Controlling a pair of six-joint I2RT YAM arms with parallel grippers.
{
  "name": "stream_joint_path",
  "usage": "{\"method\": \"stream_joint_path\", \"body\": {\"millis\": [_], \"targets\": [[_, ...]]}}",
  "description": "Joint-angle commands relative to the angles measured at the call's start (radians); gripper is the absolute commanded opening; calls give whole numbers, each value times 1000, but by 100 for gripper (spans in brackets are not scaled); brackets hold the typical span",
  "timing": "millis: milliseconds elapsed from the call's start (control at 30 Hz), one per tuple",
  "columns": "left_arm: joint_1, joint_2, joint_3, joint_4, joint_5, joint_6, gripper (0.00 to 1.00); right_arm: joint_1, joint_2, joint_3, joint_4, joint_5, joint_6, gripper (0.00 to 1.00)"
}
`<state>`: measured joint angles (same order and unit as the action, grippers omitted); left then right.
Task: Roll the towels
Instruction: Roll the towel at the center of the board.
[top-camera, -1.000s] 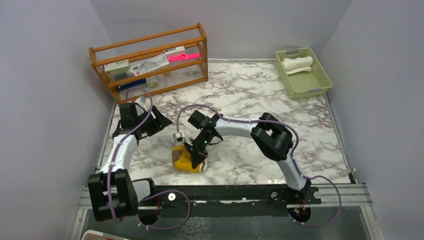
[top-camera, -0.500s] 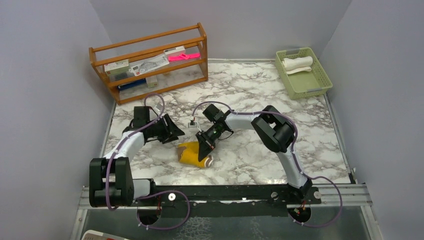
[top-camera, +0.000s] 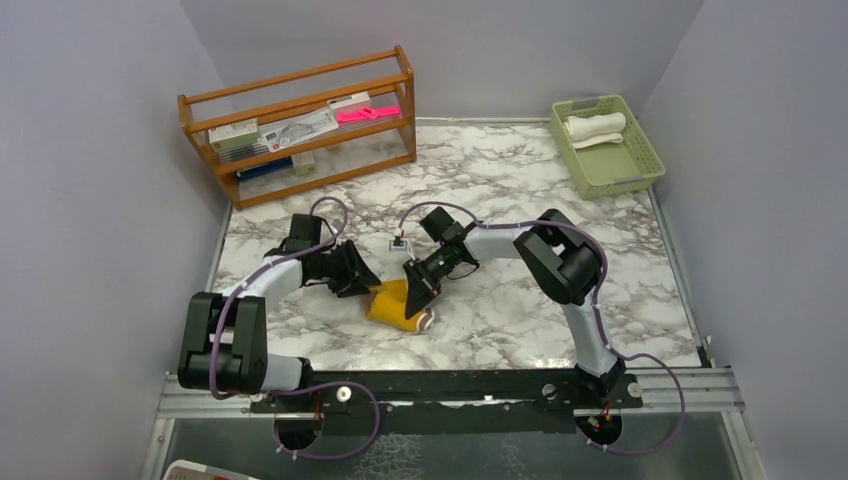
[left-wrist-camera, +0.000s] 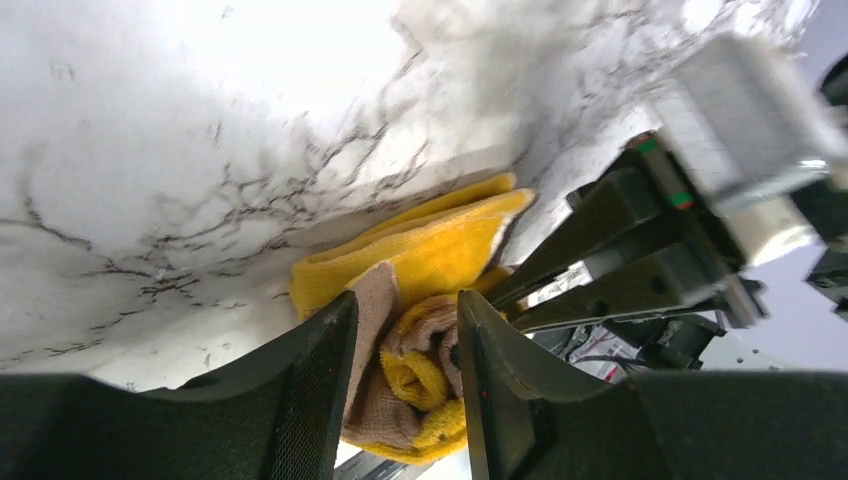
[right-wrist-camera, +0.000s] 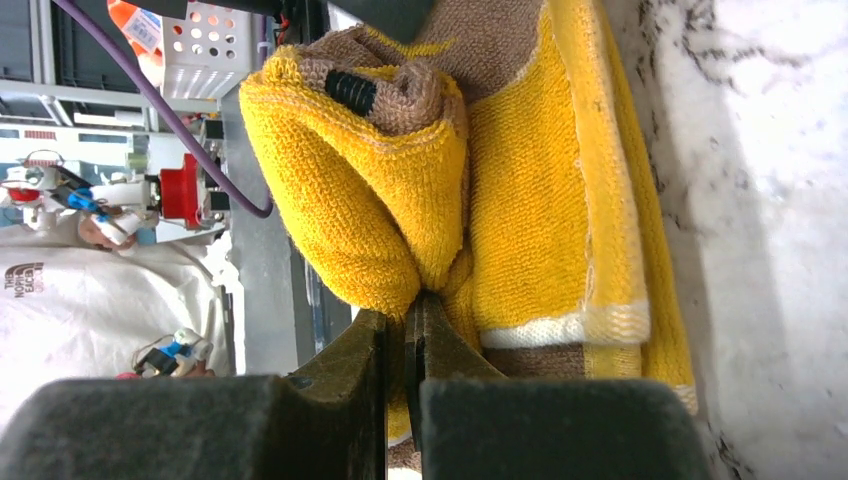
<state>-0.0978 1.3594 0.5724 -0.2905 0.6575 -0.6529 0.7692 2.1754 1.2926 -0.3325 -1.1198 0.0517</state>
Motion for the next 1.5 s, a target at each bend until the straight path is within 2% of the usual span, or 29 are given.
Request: {"method": "stream_joint_path", "body": {"millis": [0,100,167,333,400,433,700,900,1067,1267,1467], "targets": [[28,-33,162,-73,-94,78,45,-39,34,-72,15,256,-51,1],[54,-54,243,-113,-54,91,48,-40,32,-85,27,255,-49,1],[53,-43,232,-112,21,71,45,-41,32,-94,34,258,-49,1],[10,11,131,-43,156,47,20,-41,37,-96,35,268,-52,1],[-3,19,107,-31,174,32,3,-41,37,-98,35,270,-53,1],[-6,17,95,-31,171,26,0,-41,37,-100,35,270,-53,1],[-24,30,-32,-6,41,-5,0,-41,24,-112,39,272,-51,1],[-112,115,-131,241,-64,-140,0,-41,8,-116,17,319,-74,1],[-185,249,-72,427,-160,-221,0,-54,7,-62,-51,393,-124,1],[-189,433,63,552,-240,-264,0,-144,28,40,-118,428,-206,1],[-189,599,300,567,-275,-270,0,-198,140,318,-302,534,-391,1]]}}
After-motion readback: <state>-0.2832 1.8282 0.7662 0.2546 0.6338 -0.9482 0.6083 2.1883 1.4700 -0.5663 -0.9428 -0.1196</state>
